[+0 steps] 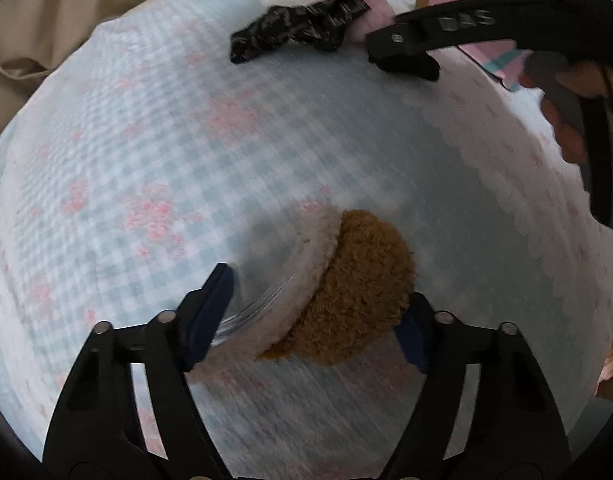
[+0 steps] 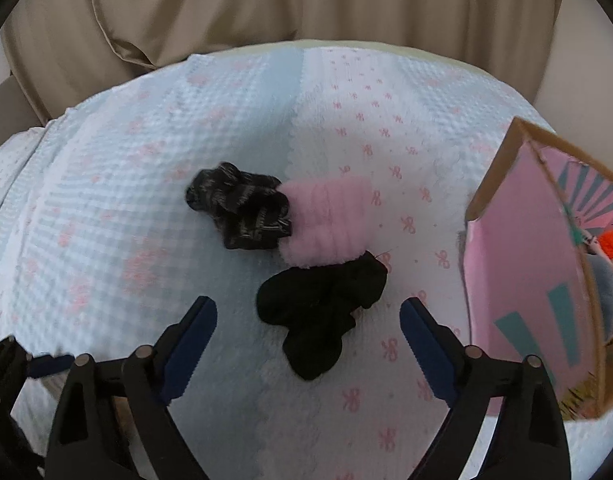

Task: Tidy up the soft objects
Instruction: 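Grasp the brown fuzzy cookie with left tool while right tool grasps black scrunchie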

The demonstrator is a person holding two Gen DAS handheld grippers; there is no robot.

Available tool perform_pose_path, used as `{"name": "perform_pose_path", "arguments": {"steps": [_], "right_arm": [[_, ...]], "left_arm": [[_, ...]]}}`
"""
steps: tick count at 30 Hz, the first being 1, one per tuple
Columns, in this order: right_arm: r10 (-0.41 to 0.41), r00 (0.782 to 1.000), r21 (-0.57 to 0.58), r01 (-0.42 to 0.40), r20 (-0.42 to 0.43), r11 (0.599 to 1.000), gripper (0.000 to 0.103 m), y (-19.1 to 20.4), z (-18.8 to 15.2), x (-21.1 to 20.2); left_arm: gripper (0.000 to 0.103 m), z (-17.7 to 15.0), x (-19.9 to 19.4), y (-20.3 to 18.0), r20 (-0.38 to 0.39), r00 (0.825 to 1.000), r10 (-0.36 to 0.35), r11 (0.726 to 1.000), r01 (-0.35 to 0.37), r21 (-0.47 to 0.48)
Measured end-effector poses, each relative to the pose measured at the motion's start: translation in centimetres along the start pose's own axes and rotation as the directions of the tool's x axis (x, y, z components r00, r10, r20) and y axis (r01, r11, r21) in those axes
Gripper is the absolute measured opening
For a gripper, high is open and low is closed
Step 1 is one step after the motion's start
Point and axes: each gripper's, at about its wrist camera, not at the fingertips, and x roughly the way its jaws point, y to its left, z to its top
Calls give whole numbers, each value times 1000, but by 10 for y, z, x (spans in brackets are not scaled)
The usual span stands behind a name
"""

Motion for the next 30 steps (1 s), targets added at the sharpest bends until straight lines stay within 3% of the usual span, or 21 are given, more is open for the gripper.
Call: {"name": "perform_pose_path", "arguments": {"steps": [7, 14, 22, 30], "right_arm": [[-8, 999, 6, 9, -40, 1000, 68, -5, 1, 27], [-44, 998, 5, 44, -35, 999, 34, -6, 1, 32], [-37, 999, 14, 38, -27, 999, 30, -10, 1, 19], [-31, 1000, 32, 31, 7, 999, 30, -15, 10, -26]], "left_arm": [[51, -1, 4, -8, -2, 1000, -18, 997, 18, 75], [42, 5, 1, -5, -5, 1000, -28, 996, 28, 86], [38, 18, -10, 7, 6, 1000, -27, 1000, 27, 10], [37, 30, -39, 9, 30, 999, -16, 999, 18, -41]]}}
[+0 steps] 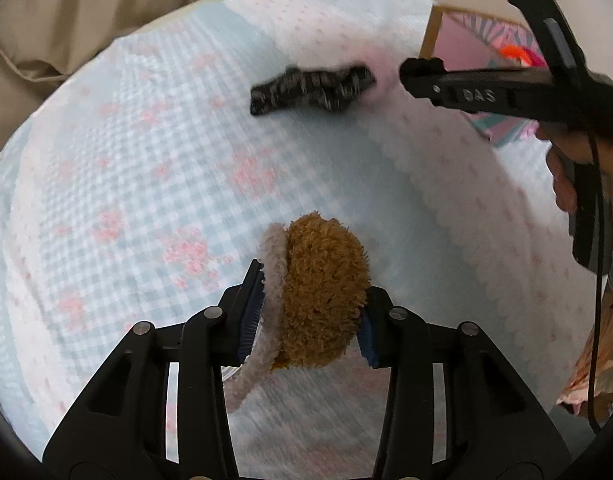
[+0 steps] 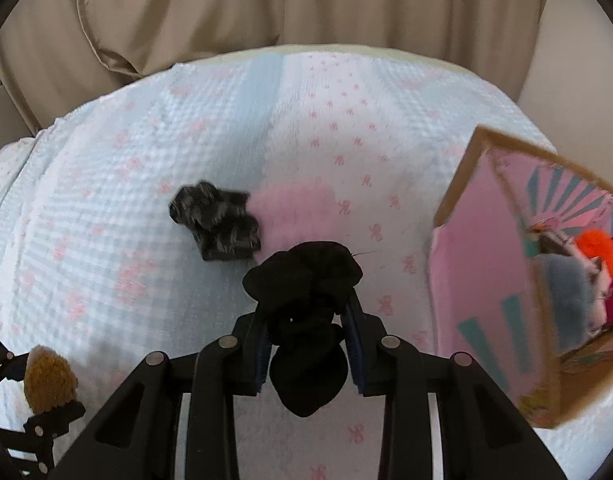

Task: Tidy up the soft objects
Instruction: 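Grasp the brown fuzzy cookie with left tool while right tool grasps black scrunchie, then carry brown cookie and black scrunchie into the box and open both tools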

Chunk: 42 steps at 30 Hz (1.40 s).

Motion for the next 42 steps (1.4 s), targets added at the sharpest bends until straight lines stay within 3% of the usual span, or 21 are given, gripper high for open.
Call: {"name": "perform_pose_path", "arguments": {"steps": [10, 25, 34, 42], "right_arm": [[22, 997, 7, -22, 73, 1000, 30, -13, 26, -98], [39, 987, -22, -36, 157, 999, 30, -51, 49, -255], [34, 979, 0, -35, 201, 999, 30, -91, 53, -299], [-5, 975, 43, -5, 222, 999, 30, -148, 62, -311]], "left_arm": [[36, 38, -75, -7, 92, 995, 40, 997, -33, -73], [36, 114, -209, -49, 228, 968, 107, 976, -59, -211], [36, 153, -250, -96, 301, 947, 110, 968, -34, -247], [36, 190, -248, -135, 328, 941, 83, 968, 2, -251]]}}
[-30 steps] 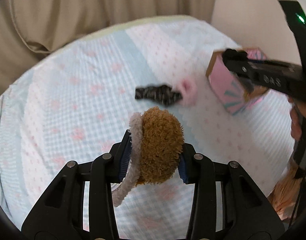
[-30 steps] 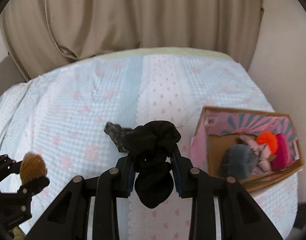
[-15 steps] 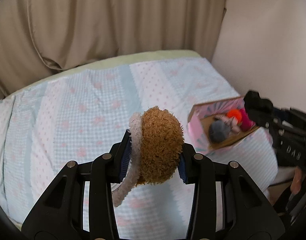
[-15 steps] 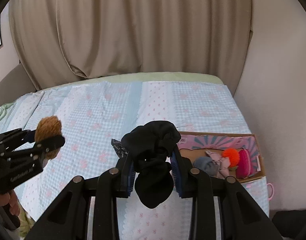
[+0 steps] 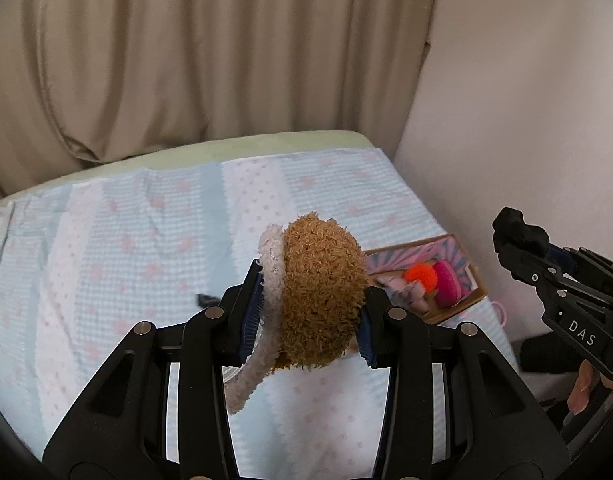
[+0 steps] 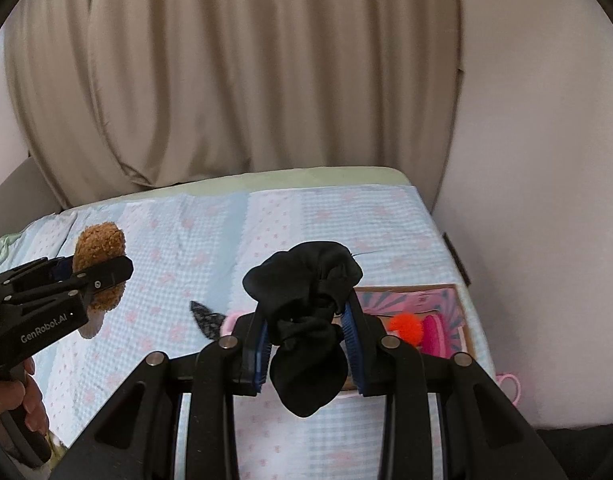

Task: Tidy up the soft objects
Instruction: 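Carry brown cookie and black scrunchie into the box and open both tools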

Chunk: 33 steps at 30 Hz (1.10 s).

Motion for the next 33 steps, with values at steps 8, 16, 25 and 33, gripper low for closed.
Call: {"name": "perform_pose_path", "arguments": {"steps": [8, 16, 25, 33], "right_arm": [[-40, 997, 23, 41, -61, 999, 30, -75, 11, 21], [-15, 985, 49, 24, -173, 999, 30, -131, 19, 79], [88, 935, 118, -51, -343, 992, 30, -159, 10, 172], [180, 861, 206, -90, -476, 974, 30, -174, -12, 246]], "left_arm": [[36, 15, 51, -64, -35, 998, -61, 998, 60, -21], [36, 17, 129, -118, -134, 987, -93, 994, 86, -63], [36, -1, 239, -127, -331, 941, -73, 988, 24, -149], [36, -24, 319, -126, -488, 871, -59, 989, -16, -148]]}}
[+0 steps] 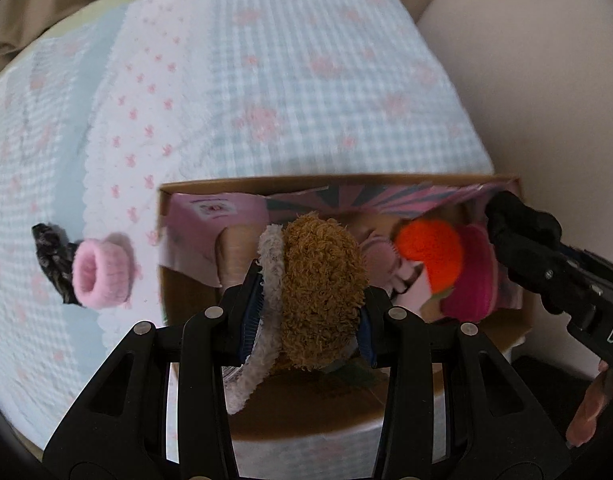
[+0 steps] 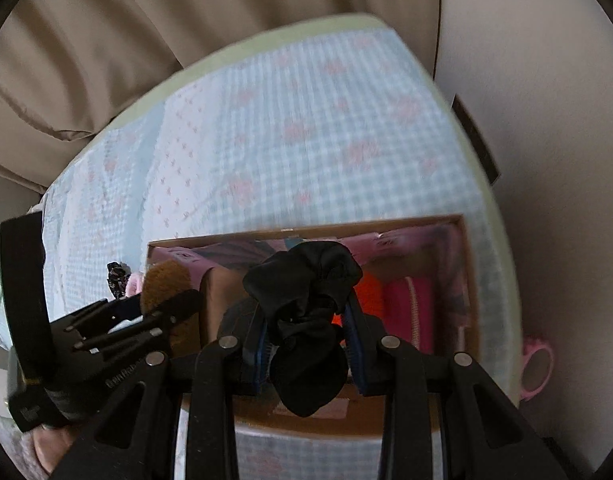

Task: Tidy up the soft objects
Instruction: 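Carry brown cookie and black scrunchie into the box and open both tools, then lift both tools out of the box toward the remaining scrunchies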

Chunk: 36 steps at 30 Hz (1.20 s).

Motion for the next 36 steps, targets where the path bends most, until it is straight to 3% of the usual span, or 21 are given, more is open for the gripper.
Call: {"name": "perform_pose_path", "arguments": {"steps": [3, 5, 6, 7, 8, 10, 23, 36], "right_arm": [[23, 999, 36, -22, -48, 999, 30, -7, 3, 19], [46, 995, 71, -40, -84, 997, 30, -13, 6, 30], [50, 995, 82, -43, -92, 996, 33, -14, 7, 32], [57, 994, 97, -47, -98, 994, 51, -16, 7, 33], [71, 992, 114, -59, -103, 992, 78, -20, 8, 34], [80, 992, 130, -66, -99, 989, 103, -23, 9, 34], [88, 995, 168, -78, -54, 983, 103, -28, -3, 15], [55, 998, 87, -57, 29, 995, 103, 3, -18, -45]], "left_arm": [[37, 0, 19, -6, -51, 998, 25, 999, -23, 37], [48, 0, 27, -9, -77, 996, 39, 998, -35, 56], [70, -1, 29, -10, -88, 995, 50, 997, -44, 69], [102, 0, 29, -12, -97, 994, 54, 996, -46, 83], [102, 0, 28, -14, -99, 993, 58, 994, -48, 95], [103, -1, 22, -16, -96, 994, 60, 992, -49, 112], [103, -8, -1, -10, -73, 997, 38, 993, -29, 110], [103, -19, -71, -13, 51, 998, 34, 993, -40, 114]]}}
